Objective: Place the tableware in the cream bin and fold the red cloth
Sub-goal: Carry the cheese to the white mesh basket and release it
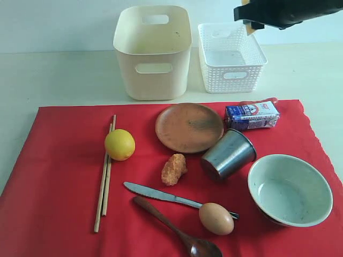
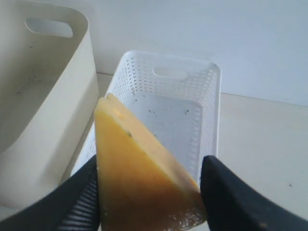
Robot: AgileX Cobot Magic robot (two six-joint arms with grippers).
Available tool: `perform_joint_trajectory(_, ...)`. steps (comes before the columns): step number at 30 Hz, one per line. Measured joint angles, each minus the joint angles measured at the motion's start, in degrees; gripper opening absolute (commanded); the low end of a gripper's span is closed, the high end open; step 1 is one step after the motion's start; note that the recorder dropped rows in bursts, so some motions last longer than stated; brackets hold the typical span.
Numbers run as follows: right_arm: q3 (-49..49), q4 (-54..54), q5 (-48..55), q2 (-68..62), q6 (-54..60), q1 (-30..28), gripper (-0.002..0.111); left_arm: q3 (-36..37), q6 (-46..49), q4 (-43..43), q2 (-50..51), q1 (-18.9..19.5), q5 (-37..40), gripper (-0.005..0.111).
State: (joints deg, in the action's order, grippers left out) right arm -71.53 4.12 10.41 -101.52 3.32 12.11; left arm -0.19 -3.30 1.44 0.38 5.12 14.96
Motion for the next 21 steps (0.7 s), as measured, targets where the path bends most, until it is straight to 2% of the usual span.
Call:
perform_joint_trajectory(7, -10.5, 0.0, -0.3, -12.0, 0.0, 0.0, 0.0, 0.0, 0.0, 0.0, 0.0, 0.0, 0.0, 0.003)
perform_joint_trajectory(12, -14.4, 0.0, -0.4, -18.4, 0.0, 0.0, 0.002, 0.0, 0.0, 0.0, 0.0, 0.0, 0.0, 0.003)
perform_joint_trajectory(17, -15.1, 0.0, -0.8, -21.7, 0.0, 0.0, 0.019, 0.0, 0.0, 0.0, 0.0, 0.0, 0.0, 0.003)
perform_joint_trajectory(21, -15.1, 0.0, -0.9, -23.2, 0.0, 0.0, 0.039, 0.0, 0.0, 0.0, 0.0, 0.0, 0.0, 0.003)
